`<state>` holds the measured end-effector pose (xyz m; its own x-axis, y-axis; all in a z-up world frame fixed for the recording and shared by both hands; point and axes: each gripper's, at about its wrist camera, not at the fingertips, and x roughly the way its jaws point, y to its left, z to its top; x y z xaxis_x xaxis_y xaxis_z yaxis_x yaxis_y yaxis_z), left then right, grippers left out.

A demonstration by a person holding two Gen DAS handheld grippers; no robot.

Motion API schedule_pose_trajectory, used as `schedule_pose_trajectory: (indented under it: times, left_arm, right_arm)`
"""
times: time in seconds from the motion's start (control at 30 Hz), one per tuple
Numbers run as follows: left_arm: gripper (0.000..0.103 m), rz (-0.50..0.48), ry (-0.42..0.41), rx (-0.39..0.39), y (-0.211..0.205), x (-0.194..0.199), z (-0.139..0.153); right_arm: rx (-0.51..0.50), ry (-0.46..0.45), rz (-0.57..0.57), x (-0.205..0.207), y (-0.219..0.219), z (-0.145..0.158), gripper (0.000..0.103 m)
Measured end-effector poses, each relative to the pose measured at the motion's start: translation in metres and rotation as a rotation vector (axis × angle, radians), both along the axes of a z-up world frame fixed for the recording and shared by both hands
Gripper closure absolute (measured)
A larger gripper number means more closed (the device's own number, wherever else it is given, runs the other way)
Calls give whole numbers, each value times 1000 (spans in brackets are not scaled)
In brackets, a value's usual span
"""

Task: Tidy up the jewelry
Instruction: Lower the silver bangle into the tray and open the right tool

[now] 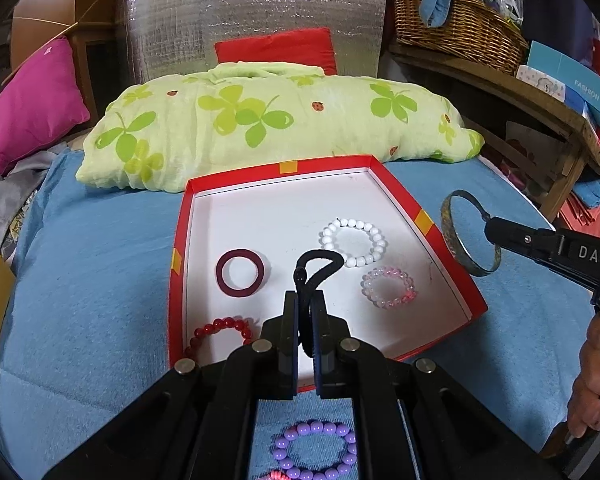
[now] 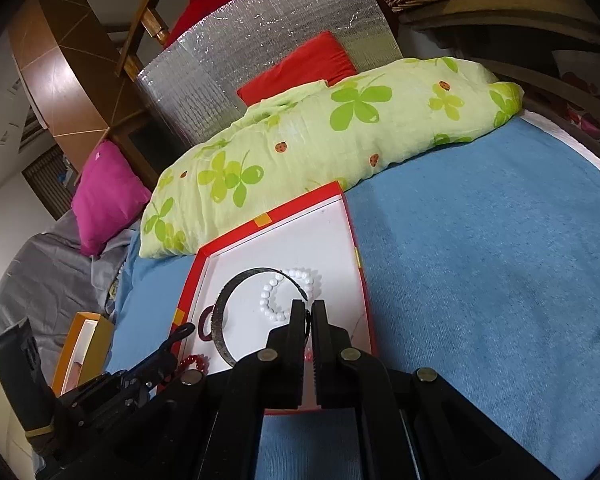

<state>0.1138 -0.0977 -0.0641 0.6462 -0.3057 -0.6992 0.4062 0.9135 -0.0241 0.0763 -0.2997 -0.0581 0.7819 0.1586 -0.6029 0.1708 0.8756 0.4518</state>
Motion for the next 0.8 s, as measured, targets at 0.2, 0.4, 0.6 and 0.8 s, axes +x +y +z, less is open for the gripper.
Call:
schedule_pose_trajectory:
  times: [0.2, 0.4, 0.6, 0.8]
  left_arm:
    - [97, -1, 12, 11, -5, 9, -4]
    - [97, -11, 21, 24, -11, 16, -8]
    - [97, -10, 27, 42, -14, 25, -11]
    - [97, -27, 19, 70, -19, 34, -13]
  right_arm:
    - [27, 6, -1, 11, 0, -6, 99]
    - [43, -4, 2, 21, 2, -7, 99]
    - [37, -16, -8, 38, 0, -10, 99]
    - [34, -17, -12, 57, 2, -13, 99]
